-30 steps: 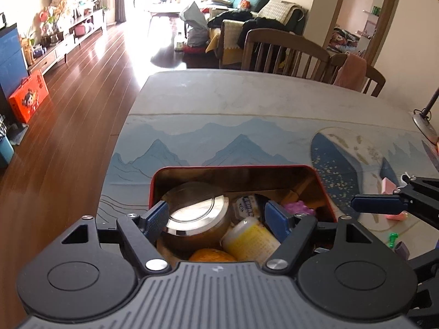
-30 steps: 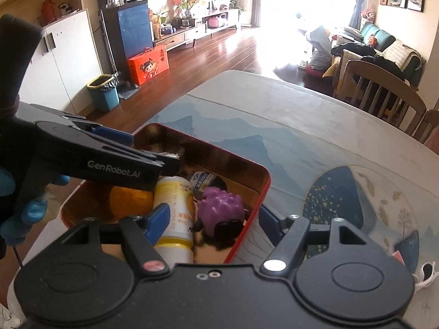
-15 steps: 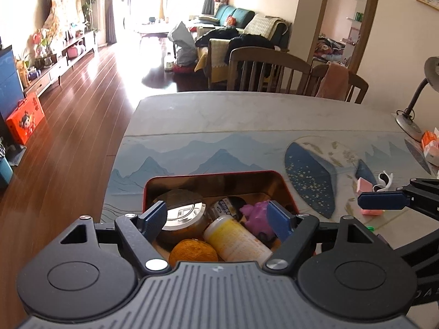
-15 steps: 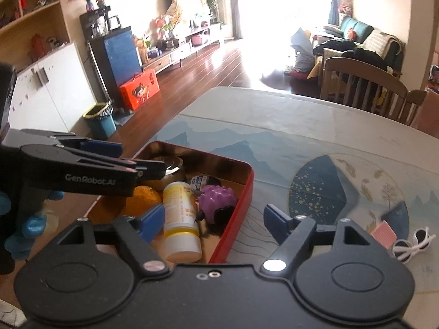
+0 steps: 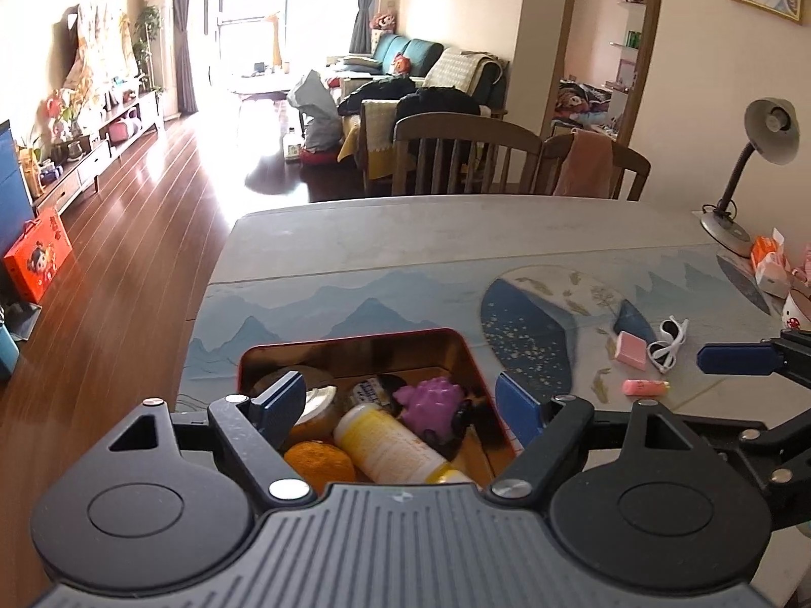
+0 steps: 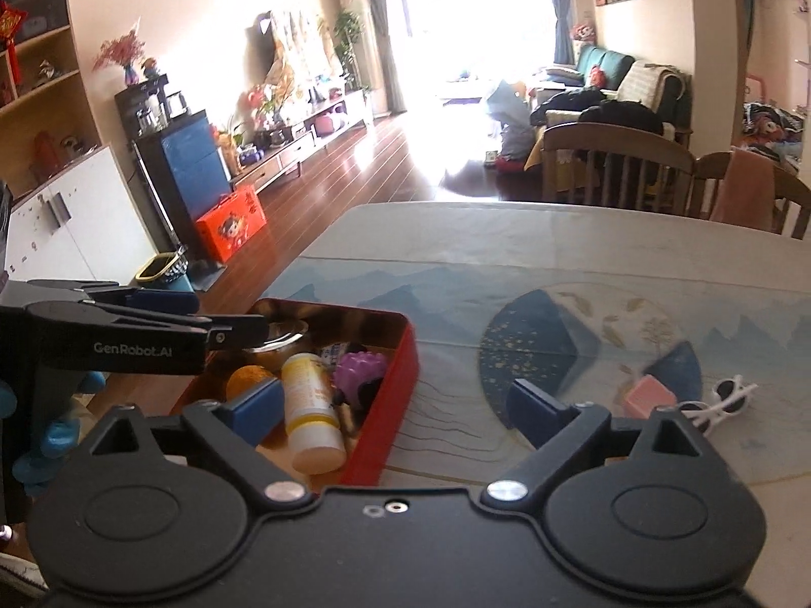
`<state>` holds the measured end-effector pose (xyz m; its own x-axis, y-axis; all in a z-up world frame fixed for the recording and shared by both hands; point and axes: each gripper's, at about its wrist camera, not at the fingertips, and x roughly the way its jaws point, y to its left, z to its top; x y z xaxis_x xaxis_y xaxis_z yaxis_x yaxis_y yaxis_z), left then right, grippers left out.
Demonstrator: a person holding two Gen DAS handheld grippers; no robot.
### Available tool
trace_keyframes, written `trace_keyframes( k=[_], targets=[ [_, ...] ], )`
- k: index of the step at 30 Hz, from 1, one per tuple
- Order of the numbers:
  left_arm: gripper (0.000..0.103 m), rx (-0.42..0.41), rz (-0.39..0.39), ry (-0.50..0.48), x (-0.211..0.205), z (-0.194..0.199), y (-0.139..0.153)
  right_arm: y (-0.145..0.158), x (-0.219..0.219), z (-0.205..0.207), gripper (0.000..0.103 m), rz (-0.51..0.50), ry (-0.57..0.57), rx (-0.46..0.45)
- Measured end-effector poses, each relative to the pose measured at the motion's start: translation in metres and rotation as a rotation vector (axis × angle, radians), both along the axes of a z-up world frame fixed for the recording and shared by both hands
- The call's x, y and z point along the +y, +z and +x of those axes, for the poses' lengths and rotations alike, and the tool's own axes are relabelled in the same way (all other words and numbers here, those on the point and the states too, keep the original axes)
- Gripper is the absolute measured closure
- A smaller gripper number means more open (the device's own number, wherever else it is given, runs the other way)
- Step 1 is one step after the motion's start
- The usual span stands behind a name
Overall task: Organize rigid objects
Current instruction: 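Withdraw both open tools from the box back over the table, then move the left tool to the silver nail clipper while the right tool approaches the white sunglasses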
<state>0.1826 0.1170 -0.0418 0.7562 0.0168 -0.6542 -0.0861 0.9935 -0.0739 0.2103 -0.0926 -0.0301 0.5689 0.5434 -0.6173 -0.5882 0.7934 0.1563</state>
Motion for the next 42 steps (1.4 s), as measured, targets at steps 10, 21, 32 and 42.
trace_keyframes(
  k=[10, 21, 32, 42],
  targets=[
    [0.019, -0.029, 0.013, -0.006, -0.048, 0.006, -0.001, -0.006, -0.064, 0.006, 0.0, -0.022, -0.05, -0.013],
    [0.018, 0.006, 0.011, -0.024, -0.111, 0.029, -0.013, -0.023, -0.137, 0.031, 0.0, -0.064, -0.078, 0.007],
    [0.018, 0.095, -0.001, -0.068, -0.163, 0.056, -0.047, -0.033, -0.193, 0.076, 0.0, -0.094, -0.14, 0.023],
    [0.018, 0.233, -0.048, -0.064, -0.197, 0.072, -0.082, -0.052, -0.214, 0.134, 0.0, -0.106, -0.222, 0.086]
  ],
)
